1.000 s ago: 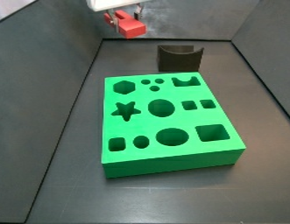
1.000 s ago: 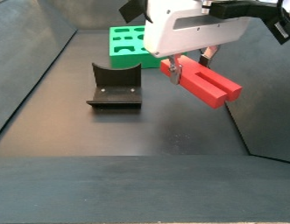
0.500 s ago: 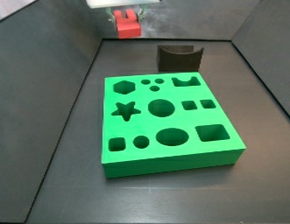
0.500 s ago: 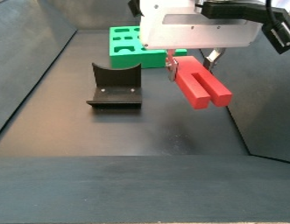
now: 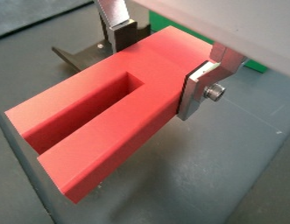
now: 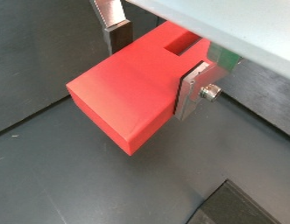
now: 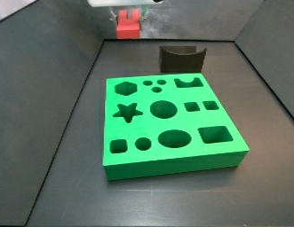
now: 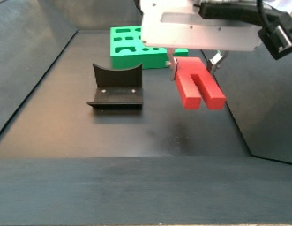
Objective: Pick up the double-square object. Move up. Rotate the double-square object. Place the double-square object on the fixture. Regrasp the double-square object. Move to above the board. Insert the double-square object.
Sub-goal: Rotate the double-square object.
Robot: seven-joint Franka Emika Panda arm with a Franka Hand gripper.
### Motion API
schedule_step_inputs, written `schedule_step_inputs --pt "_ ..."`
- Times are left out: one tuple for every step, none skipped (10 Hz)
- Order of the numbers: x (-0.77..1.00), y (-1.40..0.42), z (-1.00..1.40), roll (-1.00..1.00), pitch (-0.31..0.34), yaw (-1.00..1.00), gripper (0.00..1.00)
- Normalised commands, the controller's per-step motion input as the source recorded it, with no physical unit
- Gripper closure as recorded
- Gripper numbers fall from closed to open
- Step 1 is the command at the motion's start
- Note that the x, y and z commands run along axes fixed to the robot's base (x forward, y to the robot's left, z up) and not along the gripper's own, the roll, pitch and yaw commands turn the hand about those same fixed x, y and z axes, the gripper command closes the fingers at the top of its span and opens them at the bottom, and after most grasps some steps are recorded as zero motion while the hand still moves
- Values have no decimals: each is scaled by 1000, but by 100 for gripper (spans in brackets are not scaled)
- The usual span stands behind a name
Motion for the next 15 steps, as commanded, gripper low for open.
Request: schedule_step_inputs --pt "10 2 -1000 2 -11 36 100" --pt "24 5 -1000 1 -26 37 100" --pt "33 3 -1000 -5 -29 36 100" --pt "41 4 -1000 -14 -24 28 100" --pt "47 7 -874 -25 -20 21 100" --pt "47 6 -723 -33 -19 18 100" --pt "42 5 -576 -39 -23 15 100" --pt "37 6 -435 -44 -27 16 100" --pt "40 6 -204 -50 -41 17 100" --pt "0 0 0 0 0 0 0" --pt "0 0 1000 0 0 0 0" --pt "0 0 1000 0 2 0 0" --pt "-15 -1 1000 -2 27 -2 0" --pt "-13 2 1000 0 46 -5 0" --pt "-13 5 1000 3 67 -10 0"
